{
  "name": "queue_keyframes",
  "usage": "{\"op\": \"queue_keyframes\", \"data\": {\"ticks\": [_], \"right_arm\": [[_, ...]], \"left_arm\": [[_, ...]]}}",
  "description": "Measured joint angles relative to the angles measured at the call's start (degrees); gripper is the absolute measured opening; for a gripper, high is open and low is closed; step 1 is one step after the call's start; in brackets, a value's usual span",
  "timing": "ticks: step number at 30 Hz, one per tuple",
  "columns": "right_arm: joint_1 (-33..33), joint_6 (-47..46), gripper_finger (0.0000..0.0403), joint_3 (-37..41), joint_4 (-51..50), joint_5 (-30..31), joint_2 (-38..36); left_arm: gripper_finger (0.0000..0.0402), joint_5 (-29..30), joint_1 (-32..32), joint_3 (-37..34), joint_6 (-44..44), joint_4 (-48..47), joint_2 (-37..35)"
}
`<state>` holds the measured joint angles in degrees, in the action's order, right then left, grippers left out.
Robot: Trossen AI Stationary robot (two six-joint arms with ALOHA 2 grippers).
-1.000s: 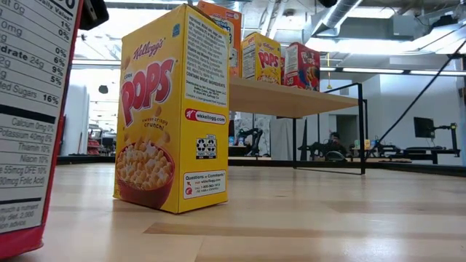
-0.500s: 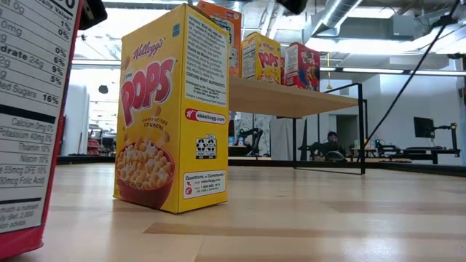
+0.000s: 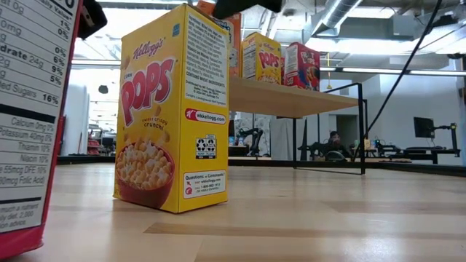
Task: Stack cereal on shelf
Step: Put the yellow cereal box on the shelf aligned with the other yellow cereal box
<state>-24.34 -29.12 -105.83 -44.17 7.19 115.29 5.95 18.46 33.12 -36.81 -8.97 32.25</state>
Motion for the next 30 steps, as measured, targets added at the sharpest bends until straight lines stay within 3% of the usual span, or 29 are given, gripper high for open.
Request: {"op": "queue_keyframes", "data": {"ticks": [14,23,30], "right_arm": [[0.11,-5.44,0.0302,-1.33,-2.30,1.52,1.50],[1.69,-5.88,0.0302,-1.34,1.28,-2.98,1.07],[3.54,-12.64,0.0302,-1.36,4.98,-7.77,0.94]], "left_arm": [[0.0119,3.38,0.00,0.00,-0.49,-4.47,-0.02],[0.0119,3.75,-0.01,0.00,-0.08,-5.32,-0.02],[0.0119,3.73,0.00,0.00,0.13,-5.17,-0.02]]}}
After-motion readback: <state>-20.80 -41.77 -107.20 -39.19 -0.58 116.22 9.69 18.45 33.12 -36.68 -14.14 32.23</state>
